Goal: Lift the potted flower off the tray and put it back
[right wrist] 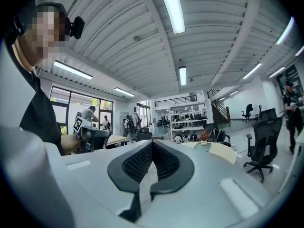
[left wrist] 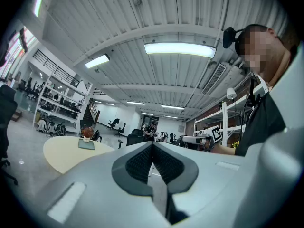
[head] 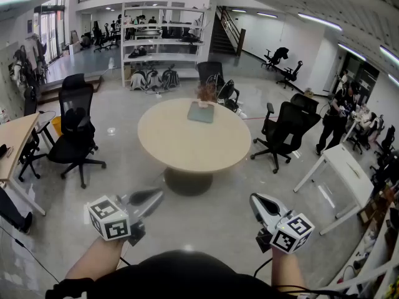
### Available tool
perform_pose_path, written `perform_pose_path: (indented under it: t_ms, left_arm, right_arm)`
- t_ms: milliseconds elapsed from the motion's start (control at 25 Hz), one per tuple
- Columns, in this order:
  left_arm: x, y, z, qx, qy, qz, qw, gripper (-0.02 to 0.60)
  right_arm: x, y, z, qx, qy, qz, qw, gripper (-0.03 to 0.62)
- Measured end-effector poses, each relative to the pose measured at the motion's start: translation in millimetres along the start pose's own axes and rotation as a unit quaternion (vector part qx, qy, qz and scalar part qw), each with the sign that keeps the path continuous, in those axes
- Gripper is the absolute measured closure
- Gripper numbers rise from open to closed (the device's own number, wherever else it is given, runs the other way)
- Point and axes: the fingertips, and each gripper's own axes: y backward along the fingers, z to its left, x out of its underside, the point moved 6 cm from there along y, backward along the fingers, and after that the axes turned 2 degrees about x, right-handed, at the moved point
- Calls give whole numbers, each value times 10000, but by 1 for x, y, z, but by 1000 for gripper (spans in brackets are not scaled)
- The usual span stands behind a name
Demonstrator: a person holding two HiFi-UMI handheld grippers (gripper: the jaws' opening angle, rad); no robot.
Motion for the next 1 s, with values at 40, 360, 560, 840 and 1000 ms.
perform_pose_path:
  t_ms: [40,360,560,840,1000]
  left_arm:
    - [-2,-1,1,-19,6,6,10000,583]
    - [-7,-8,3,-18,-3,35,10000,583]
    - [-6,-12,5,-17,-12,45,10000,583]
    - [-6,-26,1,-54,-5,88,9999,583]
    - [-3,-38,-6,-96,11,102,9999,583]
  right_arm:
    - [-2,-2,-1,-8,21,-4,10000,582]
    - [-7,-4,-8,-16,39,-23,10000,583]
    - [-5,-7,-13,-96,-4,23,10000,583]
    - [-6,-8,-23,-307,-155,-8,9994,580]
    - [-7,1,-36,-309,-128,-25,9994,580]
